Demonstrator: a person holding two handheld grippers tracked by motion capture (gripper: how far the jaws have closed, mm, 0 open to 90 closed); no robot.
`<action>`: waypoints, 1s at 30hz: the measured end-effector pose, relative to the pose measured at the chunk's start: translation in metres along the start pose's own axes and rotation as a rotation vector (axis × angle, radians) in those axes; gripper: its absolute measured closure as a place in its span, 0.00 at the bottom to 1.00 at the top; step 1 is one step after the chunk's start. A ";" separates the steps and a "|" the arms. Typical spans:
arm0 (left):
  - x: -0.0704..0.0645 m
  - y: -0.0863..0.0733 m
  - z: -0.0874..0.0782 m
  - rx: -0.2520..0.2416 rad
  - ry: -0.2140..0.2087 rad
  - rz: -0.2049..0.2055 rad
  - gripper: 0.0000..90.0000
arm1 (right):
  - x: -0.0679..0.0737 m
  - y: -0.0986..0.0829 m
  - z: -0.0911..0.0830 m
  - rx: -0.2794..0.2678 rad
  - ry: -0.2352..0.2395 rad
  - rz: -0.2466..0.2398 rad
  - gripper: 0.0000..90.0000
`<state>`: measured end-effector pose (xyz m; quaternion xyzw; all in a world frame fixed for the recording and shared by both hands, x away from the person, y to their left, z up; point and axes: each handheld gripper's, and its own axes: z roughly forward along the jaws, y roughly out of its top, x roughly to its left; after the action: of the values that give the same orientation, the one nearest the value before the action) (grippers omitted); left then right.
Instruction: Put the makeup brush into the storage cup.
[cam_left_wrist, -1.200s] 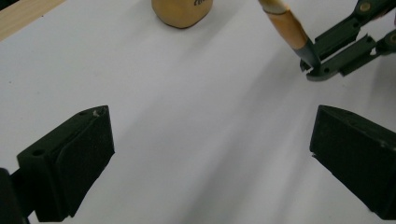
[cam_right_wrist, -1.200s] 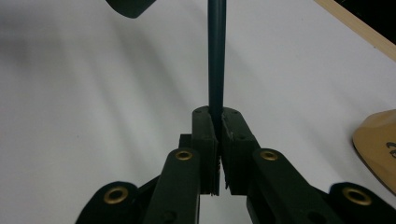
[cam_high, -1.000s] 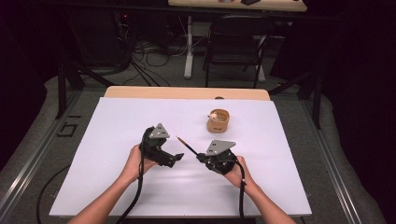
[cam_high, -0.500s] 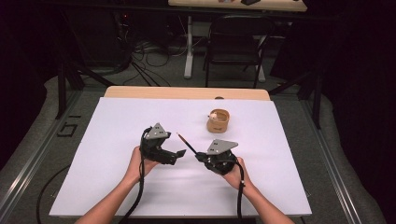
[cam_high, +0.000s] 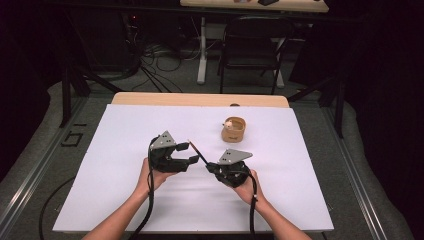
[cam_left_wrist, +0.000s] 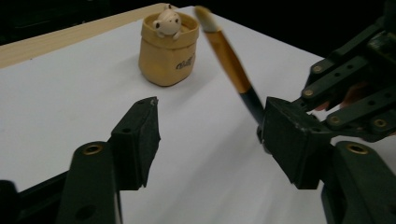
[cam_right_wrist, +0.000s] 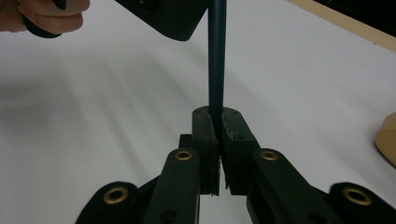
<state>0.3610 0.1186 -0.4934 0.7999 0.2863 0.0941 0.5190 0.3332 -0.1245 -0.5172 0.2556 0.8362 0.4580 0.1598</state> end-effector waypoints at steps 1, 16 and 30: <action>-0.001 0.000 0.000 -0.006 0.000 0.000 0.47 | 0.000 0.000 0.002 0.004 0.001 0.008 0.95; -0.003 -0.001 -0.001 -0.085 -0.029 -0.024 0.77 | 0.004 0.000 0.013 0.011 0.004 0.028 0.95; -0.009 0.000 0.001 -0.104 -0.088 -0.020 0.93 | 0.006 0.000 0.024 0.015 -0.002 0.020 0.95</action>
<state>0.3543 0.1125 -0.4922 0.7724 0.2657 0.0684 0.5729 0.3399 -0.1045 -0.5305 0.2657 0.8370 0.4530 0.1539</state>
